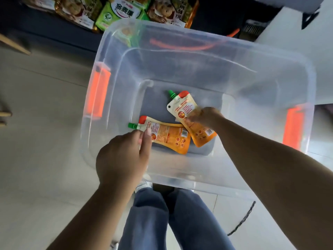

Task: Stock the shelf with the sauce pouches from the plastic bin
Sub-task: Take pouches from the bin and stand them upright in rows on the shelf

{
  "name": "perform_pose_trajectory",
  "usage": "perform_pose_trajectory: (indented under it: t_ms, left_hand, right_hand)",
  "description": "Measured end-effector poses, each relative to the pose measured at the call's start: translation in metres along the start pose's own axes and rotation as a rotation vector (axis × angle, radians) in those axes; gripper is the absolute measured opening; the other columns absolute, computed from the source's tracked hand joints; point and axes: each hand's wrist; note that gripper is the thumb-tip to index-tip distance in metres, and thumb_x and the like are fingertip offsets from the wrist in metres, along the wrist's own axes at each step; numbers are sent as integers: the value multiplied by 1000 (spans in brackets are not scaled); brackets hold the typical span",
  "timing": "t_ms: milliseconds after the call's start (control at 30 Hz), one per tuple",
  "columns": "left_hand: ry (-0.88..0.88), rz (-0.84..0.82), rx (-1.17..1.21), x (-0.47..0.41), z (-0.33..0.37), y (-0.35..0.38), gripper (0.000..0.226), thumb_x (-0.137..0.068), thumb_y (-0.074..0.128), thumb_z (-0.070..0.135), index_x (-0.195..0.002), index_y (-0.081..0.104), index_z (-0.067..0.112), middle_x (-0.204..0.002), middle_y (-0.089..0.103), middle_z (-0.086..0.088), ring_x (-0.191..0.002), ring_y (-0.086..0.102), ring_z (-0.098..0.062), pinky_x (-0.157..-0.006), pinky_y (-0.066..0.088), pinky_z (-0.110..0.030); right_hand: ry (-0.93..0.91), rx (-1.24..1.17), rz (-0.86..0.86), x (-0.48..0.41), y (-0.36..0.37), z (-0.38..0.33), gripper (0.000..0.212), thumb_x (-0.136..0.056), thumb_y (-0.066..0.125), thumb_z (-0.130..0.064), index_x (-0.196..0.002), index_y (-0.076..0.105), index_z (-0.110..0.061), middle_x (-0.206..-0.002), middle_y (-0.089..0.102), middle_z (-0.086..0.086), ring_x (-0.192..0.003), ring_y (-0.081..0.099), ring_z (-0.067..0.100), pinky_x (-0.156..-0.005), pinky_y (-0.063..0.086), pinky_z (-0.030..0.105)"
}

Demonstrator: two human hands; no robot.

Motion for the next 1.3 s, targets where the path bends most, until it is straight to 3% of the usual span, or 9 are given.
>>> perform_pose_trajectory:
  t_ms: [167, 333, 433, 667, 800, 1000, 1133, 1200, 1300]
  left_hand:
    - [-96, -115, 66, -3, 11, -13, 52, -90, 27, 51, -79, 64, 17, -77, 71, -6, -74, 64, -34, -54, 32, -26]
    - [-287, -273, 823, -28, 40, -34, 22, -94, 40, 38, -96, 61, 29, -96, 62, 9, -104, 54, -15, -87, 36, -21]
    - [-351, -346, 1028, -51, 56, -50, 60, -78, 39, 68, -124, 51, 33, -130, 54, 4, -122, 49, -17, -106, 37, -40]
    - [-380, -359, 1343, -53, 53, -104, 76, -58, 58, 66, -116, 57, 18, -108, 68, -6, -99, 66, -22, -84, 50, -38]
    - [-533, -394, 1466, -43, 21, -110, 17, -79, 65, 25, -96, 62, 23, -102, 69, -1, -90, 69, -17, -85, 51, -43]
    - [-514, -440, 1760, -45, -38, -94, 61, -31, 88, 31, -86, 70, 12, -79, 74, -6, -71, 72, -16, -57, 58, -33]
    - [-506, -601, 1618, -47, -51, -81, 66, 0, 86, 44, -56, 74, 11, -59, 71, -1, -55, 68, -7, -55, 54, -21]
    - [-509, -559, 1425, -44, -58, -79, 56, -29, 89, 47, -54, 69, 2, -39, 61, 6, -40, 59, 2, -46, 47, -12]
    - [-640, -452, 1576, -36, -63, -68, 39, -73, 63, 25, -107, 62, 5, -61, 72, -7, -58, 69, -7, -54, 55, -18]
  right_hand:
    - [-92, -184, 18, 31, -21, -1, 49, -75, 70, -41, -115, 58, -15, -103, 64, 5, -86, 61, 21, -75, 49, 27]
    - [-318, -757, -280, 108, -52, -27, 16, -81, 67, -17, -96, 60, -18, -97, 67, 7, -78, 65, 15, -68, 57, 24]
    - [-461, -856, -286, 153, -68, -51, 4, -87, 60, -20, -88, 60, -16, -86, 67, 7, -72, 64, 14, -66, 55, 20]
    - [-537, -915, -329, 212, -73, -87, 42, -92, 36, -46, -70, 58, -17, -72, 62, -5, -77, 61, 10, -89, 49, 35]
    - [-436, -1045, -320, 197, -79, -89, 40, -92, 38, -47, -75, 57, -16, -80, 66, 0, -83, 65, 18, -80, 51, 31]
    - [-308, -389, -72, 104, -24, -77, 19, -86, 64, -23, -71, 53, -18, -70, 51, -1, -69, 51, 13, -56, 39, 16]
    - [-207, -137, -87, 59, 35, -56, 48, -81, 69, -31, -121, 54, -10, -117, 55, 10, -109, 55, 26, -77, 45, 25]
    - [-200, -40, -68, 50, 48, -48, 61, -79, 68, -36, -132, 45, -15, -134, 48, 12, -120, 48, 29, -95, 43, 31]
    - [-227, 279, -27, 43, 55, -45, 72, -77, 66, -47, -138, 36, -22, -141, 39, 9, -131, 34, 29, -105, 30, 37]
Point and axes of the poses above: each hand's wrist, its own x-axis away from the middle knuckle, its own y-axis out of the palm, z = x × y
